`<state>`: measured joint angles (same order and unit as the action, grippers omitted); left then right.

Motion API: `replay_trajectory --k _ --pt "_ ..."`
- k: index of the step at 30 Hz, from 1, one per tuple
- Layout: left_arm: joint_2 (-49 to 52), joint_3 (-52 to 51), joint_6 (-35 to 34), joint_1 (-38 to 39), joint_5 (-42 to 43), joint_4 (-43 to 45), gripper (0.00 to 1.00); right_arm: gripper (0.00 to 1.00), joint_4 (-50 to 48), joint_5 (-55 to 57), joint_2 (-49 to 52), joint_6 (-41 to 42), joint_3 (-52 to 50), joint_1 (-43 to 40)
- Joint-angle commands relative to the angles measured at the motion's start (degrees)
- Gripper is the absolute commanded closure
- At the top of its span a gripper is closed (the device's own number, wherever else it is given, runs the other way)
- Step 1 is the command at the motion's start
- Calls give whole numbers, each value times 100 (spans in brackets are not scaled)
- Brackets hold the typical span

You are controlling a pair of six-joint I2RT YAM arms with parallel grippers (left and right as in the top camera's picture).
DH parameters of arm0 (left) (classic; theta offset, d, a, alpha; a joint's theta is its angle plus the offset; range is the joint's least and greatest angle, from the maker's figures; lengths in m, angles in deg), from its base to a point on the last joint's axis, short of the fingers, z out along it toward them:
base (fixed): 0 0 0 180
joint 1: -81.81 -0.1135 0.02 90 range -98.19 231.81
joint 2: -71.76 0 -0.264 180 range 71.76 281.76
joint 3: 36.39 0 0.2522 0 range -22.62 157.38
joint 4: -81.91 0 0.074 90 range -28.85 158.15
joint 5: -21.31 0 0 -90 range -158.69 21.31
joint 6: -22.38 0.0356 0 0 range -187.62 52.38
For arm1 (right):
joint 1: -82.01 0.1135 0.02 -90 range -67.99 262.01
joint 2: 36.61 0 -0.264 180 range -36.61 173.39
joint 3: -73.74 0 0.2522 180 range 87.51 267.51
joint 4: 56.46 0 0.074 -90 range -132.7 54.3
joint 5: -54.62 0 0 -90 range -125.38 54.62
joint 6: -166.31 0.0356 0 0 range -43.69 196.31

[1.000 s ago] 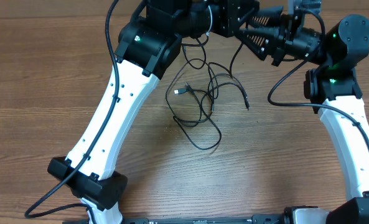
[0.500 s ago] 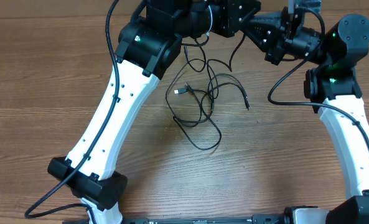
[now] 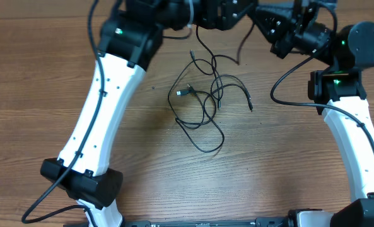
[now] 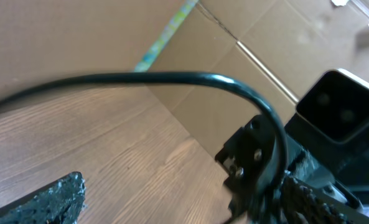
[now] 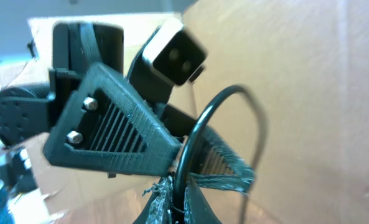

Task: Untangle cables

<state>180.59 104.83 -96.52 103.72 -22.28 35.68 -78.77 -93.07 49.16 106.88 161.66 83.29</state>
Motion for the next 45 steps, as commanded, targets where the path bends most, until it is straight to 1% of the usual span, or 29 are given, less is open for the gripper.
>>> replay_trajectory --k 1,3,5,14,18,22,24,26,29,33,38,45 --pt "22 52 63 -321 898 9 0 96 -313 590 -79 662 138 -240" --pt "22 52 63 -507 1185 -4 0 96 -474 750 -79 813 138 -367" --pt "22 52 63 -660 1261 -87 0 96 -577 885 -79 953 138 -479" --pt "22 52 66 -1045 988 -662 0 96 -1062 1281 -79 1775 138 -649" --pt "22 52 66 -1054 763 -848 0 96 -1071 1585 -79 1731 136 -669" --pt "22 52 63 -1054 442 -1137 0 96 -610 2159 -79 1241 136 -782" --pt "22 52 63 -1054 374 -1161 0 96 -345 2402 -76 1130 136 -874" --pt "22 52 63 -1054 374 -1172 0 96 -208 2529 -76 1134 136 -1014" --pt "22 52 63 -1054 374 -1174 0 96 -275 2529 -76 1176 136 -1276" --pt "22 52 63 -1054 374 -1174 0 96 -588 2575 -76 1956 136 -1687" --pt "22 52 63 -1054 374 -1174 0 96 -949 2776 -76 2487 136 -2004" --pt "22 52 63 -1054 374 -1174 0 96 -815 2765 -76 2514 136 -2092"
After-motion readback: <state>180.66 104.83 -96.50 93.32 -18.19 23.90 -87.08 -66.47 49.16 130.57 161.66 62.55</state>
